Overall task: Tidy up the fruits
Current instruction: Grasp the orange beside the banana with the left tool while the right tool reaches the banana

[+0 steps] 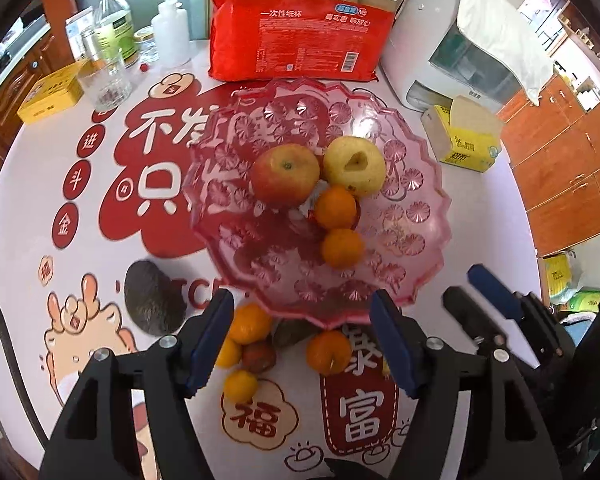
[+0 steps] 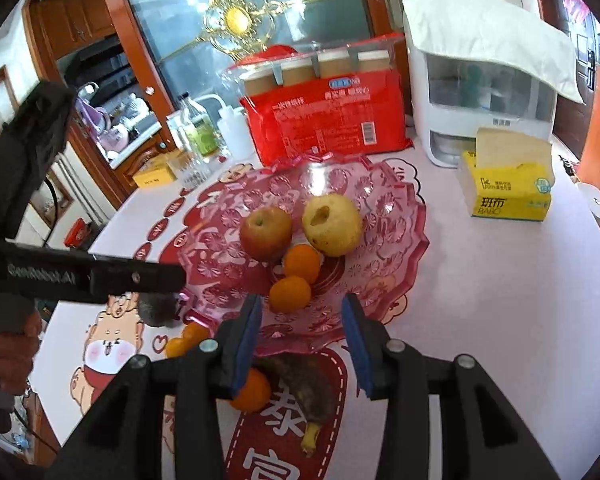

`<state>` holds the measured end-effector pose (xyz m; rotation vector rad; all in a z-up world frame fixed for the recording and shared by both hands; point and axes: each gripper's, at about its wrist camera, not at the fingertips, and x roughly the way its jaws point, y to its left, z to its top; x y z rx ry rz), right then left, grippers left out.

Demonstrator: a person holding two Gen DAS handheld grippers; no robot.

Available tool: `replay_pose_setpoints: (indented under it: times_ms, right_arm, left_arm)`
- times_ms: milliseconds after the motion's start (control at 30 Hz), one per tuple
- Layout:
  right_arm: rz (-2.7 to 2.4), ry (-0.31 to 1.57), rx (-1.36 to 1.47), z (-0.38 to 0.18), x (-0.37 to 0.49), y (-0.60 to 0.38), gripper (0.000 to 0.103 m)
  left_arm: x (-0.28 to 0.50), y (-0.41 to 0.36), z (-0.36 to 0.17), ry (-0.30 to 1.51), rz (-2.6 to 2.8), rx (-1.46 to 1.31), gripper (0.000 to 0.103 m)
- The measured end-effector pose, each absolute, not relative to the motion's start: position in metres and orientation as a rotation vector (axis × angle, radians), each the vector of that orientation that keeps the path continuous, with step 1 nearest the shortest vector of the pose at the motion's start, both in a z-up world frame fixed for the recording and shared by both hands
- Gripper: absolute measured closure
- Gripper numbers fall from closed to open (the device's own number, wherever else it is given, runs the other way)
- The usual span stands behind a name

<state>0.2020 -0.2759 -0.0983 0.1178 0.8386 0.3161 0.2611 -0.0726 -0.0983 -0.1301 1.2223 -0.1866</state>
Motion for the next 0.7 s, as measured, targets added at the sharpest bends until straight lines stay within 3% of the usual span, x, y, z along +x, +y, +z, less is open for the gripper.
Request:
replay_pose_setpoints:
  times_ms: [700]
  right_arm:
    - [0.342,0.912,0.022,-0.117,0.155,-0.293,0.061]
  left_arm:
    - [0.206,-0.095,-0.142,1.325,-0.172,-0.102,0.030]
